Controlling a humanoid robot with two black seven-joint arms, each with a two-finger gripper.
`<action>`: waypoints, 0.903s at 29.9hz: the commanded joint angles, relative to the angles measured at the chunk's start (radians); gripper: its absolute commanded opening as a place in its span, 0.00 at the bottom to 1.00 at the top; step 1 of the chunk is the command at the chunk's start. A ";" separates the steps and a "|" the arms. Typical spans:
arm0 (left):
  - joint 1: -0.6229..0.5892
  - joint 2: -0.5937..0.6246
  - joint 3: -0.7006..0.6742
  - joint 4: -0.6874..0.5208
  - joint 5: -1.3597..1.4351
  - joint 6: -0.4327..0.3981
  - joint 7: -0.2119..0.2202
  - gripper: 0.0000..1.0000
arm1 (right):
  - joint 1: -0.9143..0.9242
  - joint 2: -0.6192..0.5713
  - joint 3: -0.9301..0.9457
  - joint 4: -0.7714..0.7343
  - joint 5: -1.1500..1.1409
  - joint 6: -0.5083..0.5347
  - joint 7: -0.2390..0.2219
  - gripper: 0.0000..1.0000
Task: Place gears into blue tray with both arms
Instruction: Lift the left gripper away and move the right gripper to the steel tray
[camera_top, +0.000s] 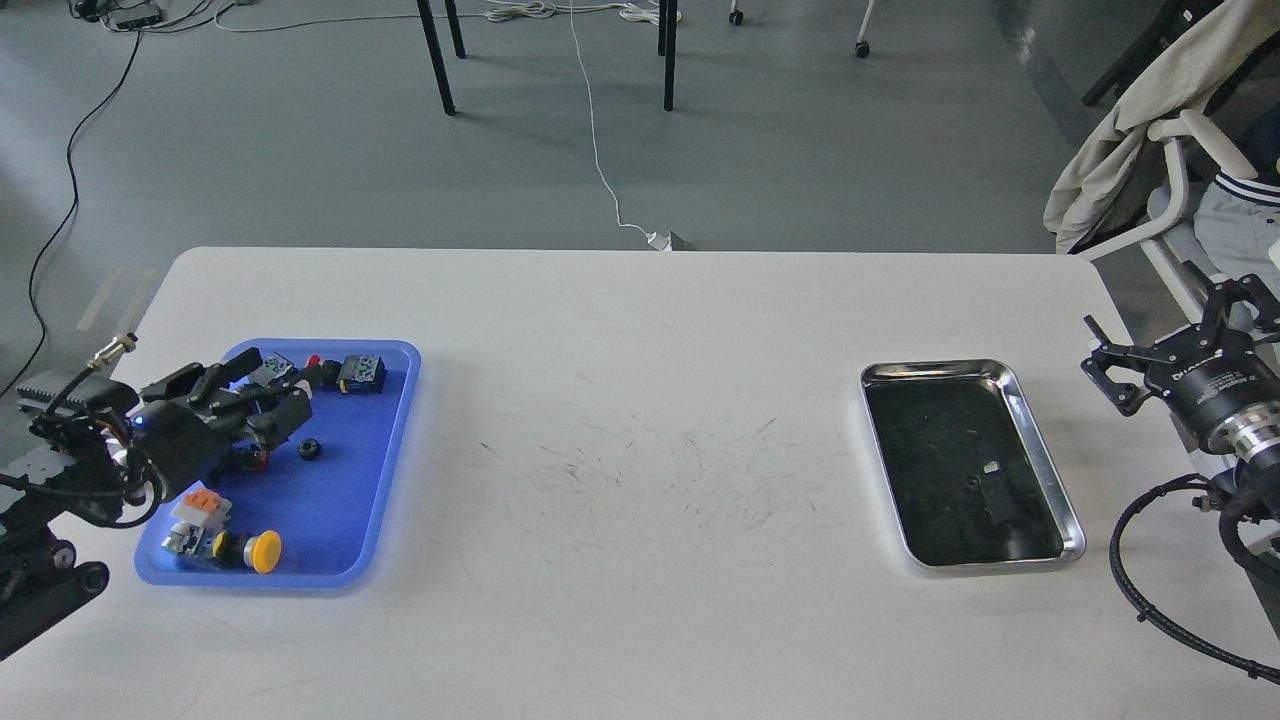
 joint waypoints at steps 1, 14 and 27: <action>-0.115 -0.003 0.000 0.006 -0.231 -0.015 0.024 0.95 | 0.005 -0.009 -0.004 0.034 -0.002 0.000 -0.002 0.98; -0.369 -0.273 -0.041 0.234 -1.151 -0.168 0.090 0.98 | 0.343 -0.187 -0.354 0.305 -0.308 0.000 -0.015 0.98; -0.400 -0.379 -0.100 0.390 -1.376 -0.377 0.144 0.98 | 0.602 -0.364 -0.903 0.732 -1.075 0.000 -0.161 0.99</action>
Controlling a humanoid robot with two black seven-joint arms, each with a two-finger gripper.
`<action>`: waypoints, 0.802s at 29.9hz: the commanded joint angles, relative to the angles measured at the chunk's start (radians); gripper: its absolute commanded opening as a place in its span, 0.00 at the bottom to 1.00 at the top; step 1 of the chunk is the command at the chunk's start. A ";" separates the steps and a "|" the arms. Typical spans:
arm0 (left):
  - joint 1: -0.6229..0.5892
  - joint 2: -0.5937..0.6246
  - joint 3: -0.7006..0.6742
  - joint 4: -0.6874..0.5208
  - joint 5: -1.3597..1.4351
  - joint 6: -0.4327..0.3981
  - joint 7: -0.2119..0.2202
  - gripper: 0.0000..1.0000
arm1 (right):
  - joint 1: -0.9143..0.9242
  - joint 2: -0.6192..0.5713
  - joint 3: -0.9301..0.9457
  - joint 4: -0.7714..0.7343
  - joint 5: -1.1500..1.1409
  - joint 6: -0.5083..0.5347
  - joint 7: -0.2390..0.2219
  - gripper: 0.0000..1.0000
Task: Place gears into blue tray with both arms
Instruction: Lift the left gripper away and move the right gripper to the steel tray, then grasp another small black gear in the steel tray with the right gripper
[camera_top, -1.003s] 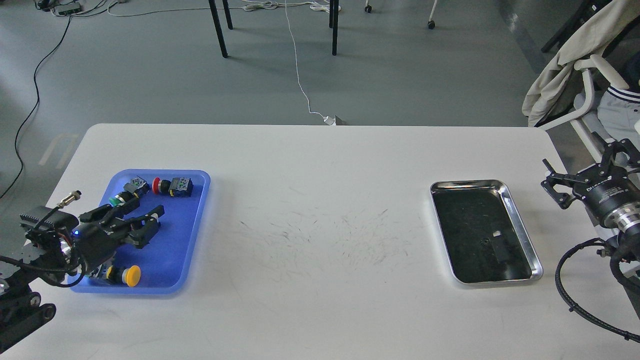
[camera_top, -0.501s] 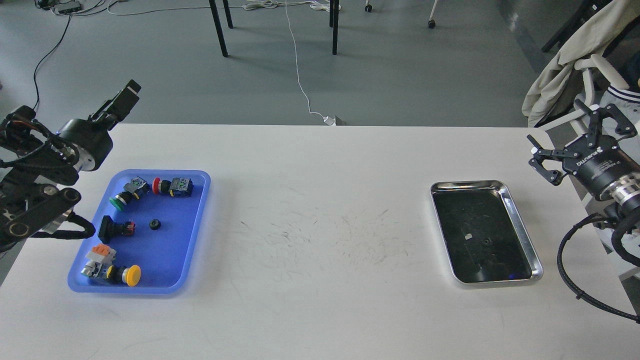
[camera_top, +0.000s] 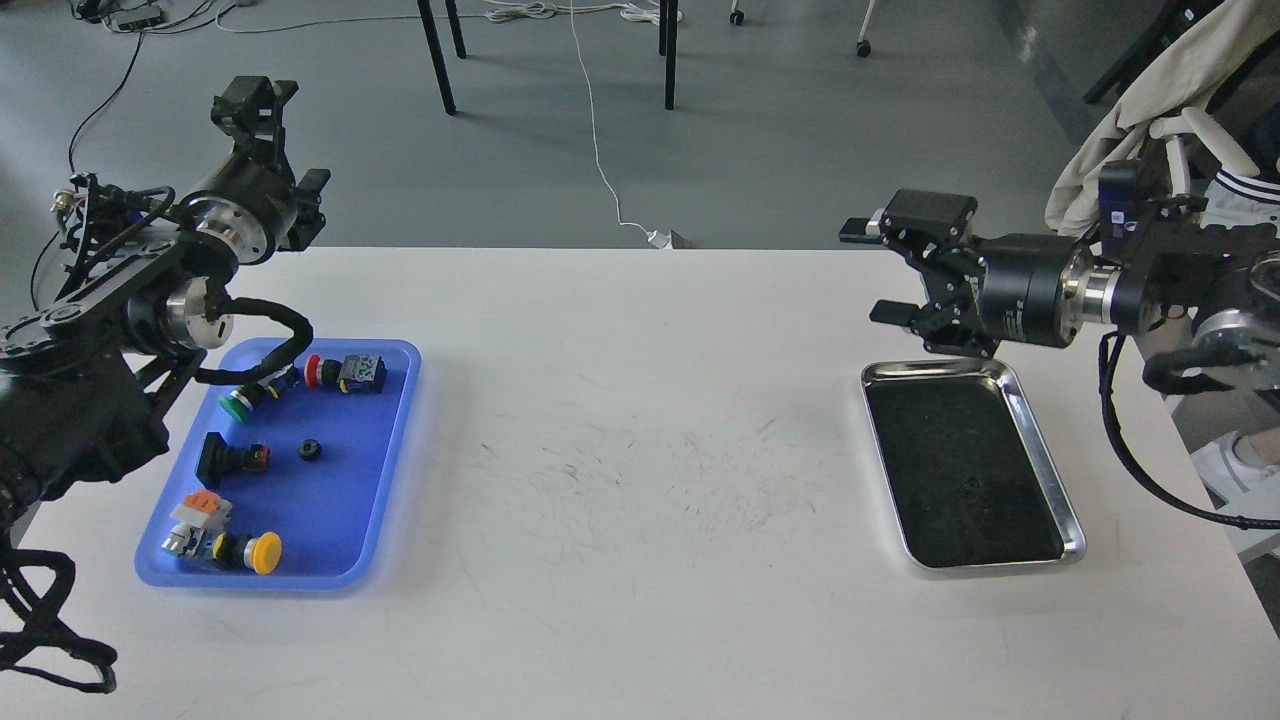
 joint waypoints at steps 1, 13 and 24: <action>0.009 -0.001 0.001 0.000 -0.002 -0.004 0.000 0.98 | 0.020 -0.080 -0.144 0.071 -0.234 -0.001 -0.024 0.99; 0.015 -0.013 0.001 0.003 0.000 0.002 -0.012 0.98 | 0.008 -0.120 -0.293 0.052 -0.444 -0.001 -0.057 0.99; 0.015 -0.016 0.002 0.008 0.012 0.002 -0.012 0.98 | 0.009 0.023 -0.344 -0.093 -0.498 -0.001 -0.057 0.96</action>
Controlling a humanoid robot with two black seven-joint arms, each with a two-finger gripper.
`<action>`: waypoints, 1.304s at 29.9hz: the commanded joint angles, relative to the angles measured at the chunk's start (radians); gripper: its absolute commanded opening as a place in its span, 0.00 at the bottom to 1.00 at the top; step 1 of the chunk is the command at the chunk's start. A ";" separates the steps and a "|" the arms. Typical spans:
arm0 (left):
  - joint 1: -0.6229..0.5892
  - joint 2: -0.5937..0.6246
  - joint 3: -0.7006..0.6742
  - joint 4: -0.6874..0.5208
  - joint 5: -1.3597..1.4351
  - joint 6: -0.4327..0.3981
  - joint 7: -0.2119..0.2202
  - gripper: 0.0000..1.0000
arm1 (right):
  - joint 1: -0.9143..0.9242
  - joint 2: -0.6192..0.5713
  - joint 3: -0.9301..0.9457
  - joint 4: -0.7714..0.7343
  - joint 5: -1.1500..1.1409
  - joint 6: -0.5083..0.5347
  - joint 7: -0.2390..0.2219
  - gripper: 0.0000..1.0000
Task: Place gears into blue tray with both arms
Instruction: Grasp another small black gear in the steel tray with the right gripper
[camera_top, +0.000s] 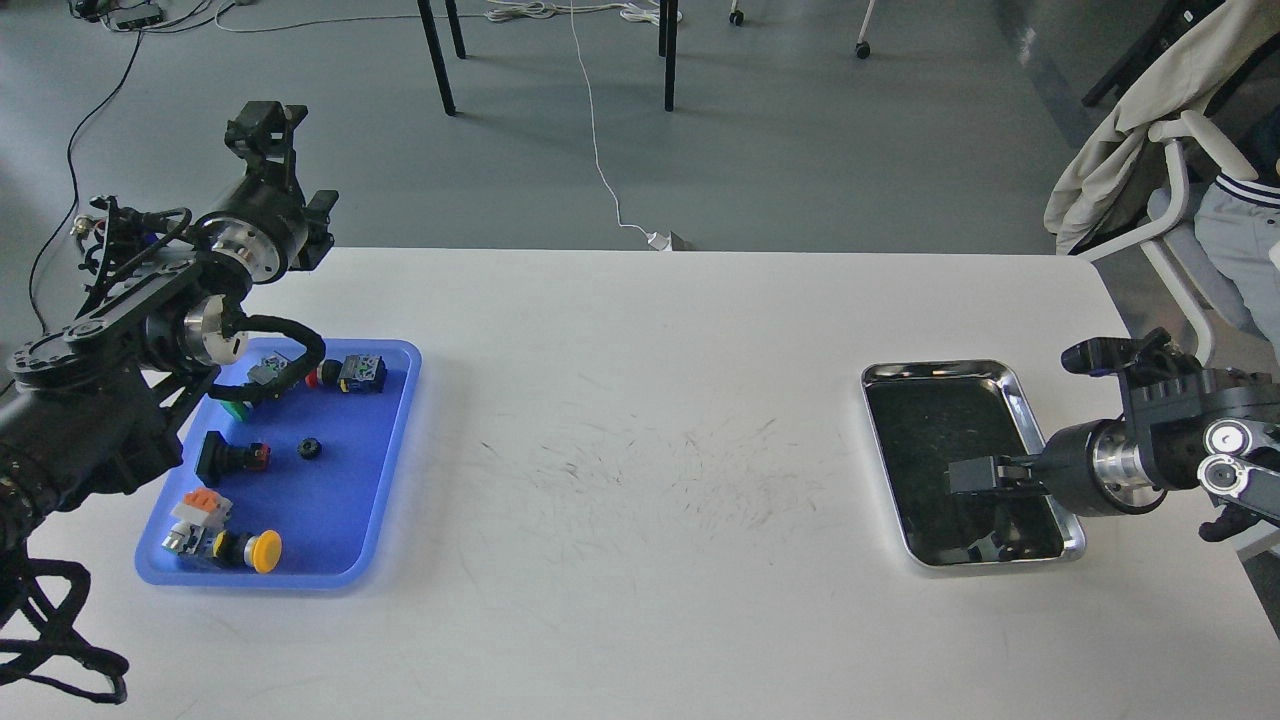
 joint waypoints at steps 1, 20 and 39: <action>-0.002 0.001 0.000 0.000 0.000 0.001 0.000 0.98 | 0.002 0.047 -0.012 -0.035 -0.010 0.000 0.002 0.96; -0.008 0.006 0.000 0.012 0.002 0.001 0.000 0.98 | 0.014 0.064 -0.029 -0.087 -0.037 0.000 0.012 0.44; -0.015 0.014 0.000 0.052 0.002 -0.002 0.000 0.98 | 0.178 0.058 -0.025 -0.034 -0.069 0.000 0.016 0.02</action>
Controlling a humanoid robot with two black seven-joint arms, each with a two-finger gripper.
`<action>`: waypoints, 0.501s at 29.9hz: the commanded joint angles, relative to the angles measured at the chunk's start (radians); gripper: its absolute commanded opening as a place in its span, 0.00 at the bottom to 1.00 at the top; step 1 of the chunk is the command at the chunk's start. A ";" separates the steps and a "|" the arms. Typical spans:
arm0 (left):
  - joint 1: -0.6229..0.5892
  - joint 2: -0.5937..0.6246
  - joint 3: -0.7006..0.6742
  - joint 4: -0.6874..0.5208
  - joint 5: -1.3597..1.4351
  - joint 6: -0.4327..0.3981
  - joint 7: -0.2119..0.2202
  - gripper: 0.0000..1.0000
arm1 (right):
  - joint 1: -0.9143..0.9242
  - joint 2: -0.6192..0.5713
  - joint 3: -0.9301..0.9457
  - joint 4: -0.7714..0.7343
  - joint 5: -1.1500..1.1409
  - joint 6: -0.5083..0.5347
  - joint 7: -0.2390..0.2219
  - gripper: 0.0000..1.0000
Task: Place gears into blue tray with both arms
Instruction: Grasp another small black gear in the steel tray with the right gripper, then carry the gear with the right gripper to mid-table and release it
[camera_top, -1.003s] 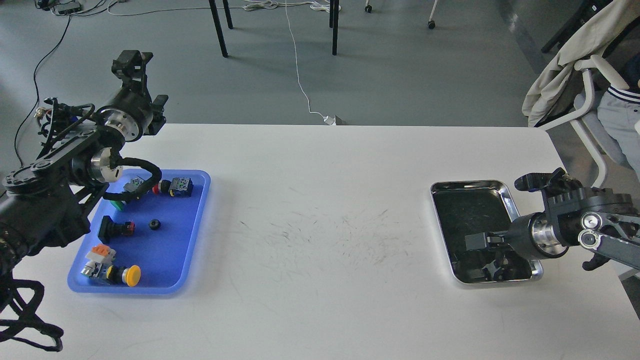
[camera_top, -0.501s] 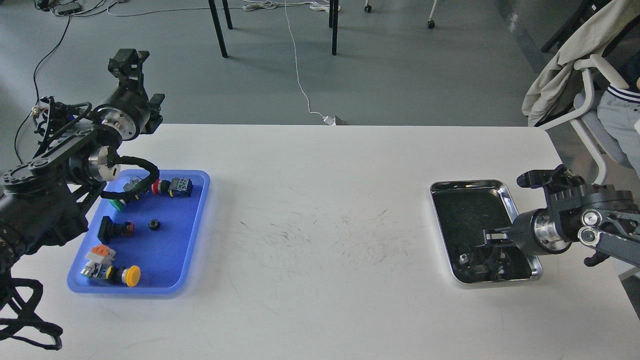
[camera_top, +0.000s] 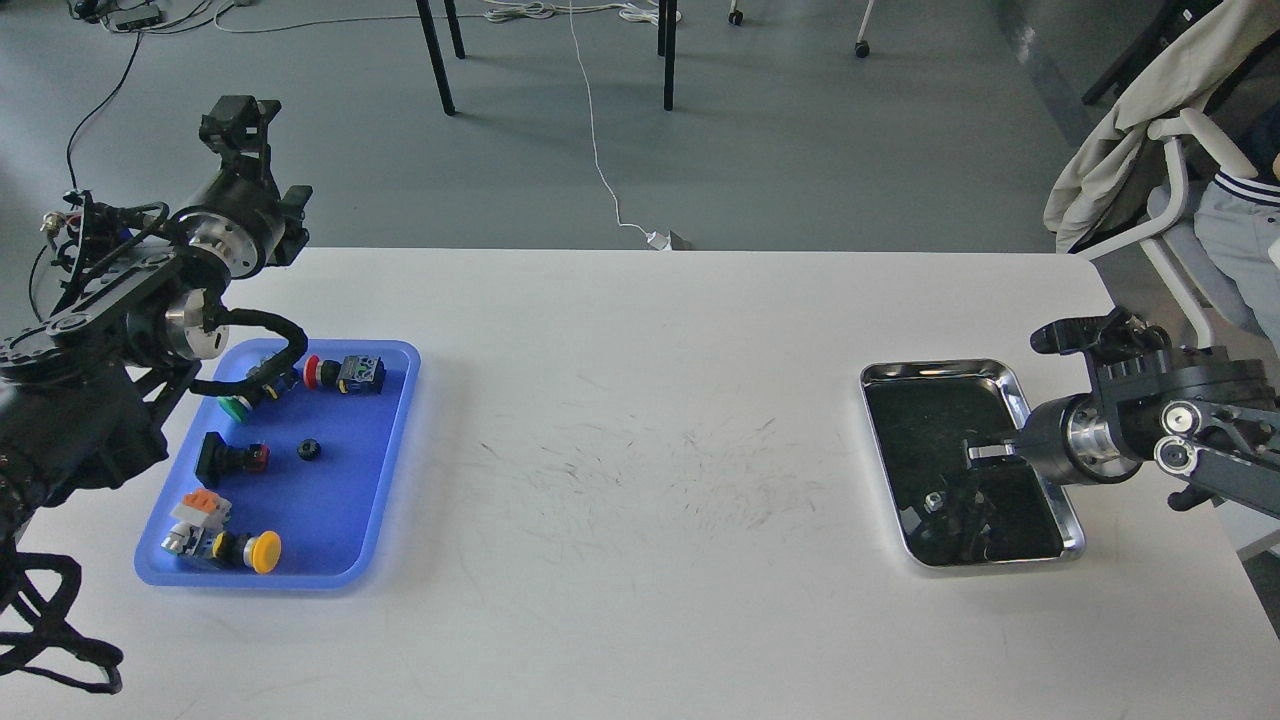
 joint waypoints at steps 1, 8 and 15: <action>0.000 0.001 0.000 0.000 0.000 0.000 0.000 0.98 | 0.093 -0.012 0.001 0.054 0.036 0.000 0.001 0.02; -0.001 -0.002 -0.002 0.000 0.000 0.000 0.000 0.98 | 0.203 0.074 0.005 0.114 0.323 -0.113 0.041 0.02; -0.011 -0.002 -0.002 0.027 0.000 -0.001 0.000 0.98 | 0.162 0.353 -0.007 0.041 0.398 -0.222 0.058 0.02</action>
